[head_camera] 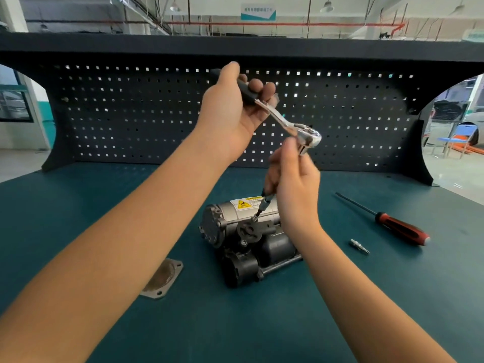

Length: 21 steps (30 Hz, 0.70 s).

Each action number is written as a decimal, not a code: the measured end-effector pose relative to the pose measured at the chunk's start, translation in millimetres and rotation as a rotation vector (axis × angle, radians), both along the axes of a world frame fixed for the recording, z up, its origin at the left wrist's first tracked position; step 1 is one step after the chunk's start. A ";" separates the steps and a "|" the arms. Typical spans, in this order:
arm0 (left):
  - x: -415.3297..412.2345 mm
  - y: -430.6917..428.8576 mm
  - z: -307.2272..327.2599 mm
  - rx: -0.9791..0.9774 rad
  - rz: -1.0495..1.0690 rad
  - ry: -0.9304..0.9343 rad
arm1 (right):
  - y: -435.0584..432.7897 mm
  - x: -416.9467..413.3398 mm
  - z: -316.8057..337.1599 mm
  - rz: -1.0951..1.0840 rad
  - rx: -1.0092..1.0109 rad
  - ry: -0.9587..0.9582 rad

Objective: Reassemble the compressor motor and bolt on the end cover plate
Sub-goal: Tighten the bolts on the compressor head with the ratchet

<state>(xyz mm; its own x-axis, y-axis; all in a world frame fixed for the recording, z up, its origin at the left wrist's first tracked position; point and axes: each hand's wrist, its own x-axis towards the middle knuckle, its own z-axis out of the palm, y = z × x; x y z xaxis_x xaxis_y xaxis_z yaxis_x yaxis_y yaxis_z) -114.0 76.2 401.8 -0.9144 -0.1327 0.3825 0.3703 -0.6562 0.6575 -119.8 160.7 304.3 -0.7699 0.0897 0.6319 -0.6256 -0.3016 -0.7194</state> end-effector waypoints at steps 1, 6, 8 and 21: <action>-1.2 -0.8 -1.6 0.014 0.007 0.018 | 2.3 -0.4 -7.3 -0.029 0.105 0.040; -3.9 -1.1 -7.5 0.048 0.052 0.096 | 32.0 -9.0 -36.8 -0.063 0.503 0.130; -5.9 0.7 -8.1 0.065 0.063 0.103 | 40.5 -10.2 -46.9 -0.084 0.609 0.136; 3.5 3.3 -9.1 -0.144 -0.126 0.124 | 24.5 -7.4 -60.0 -0.193 0.537 0.114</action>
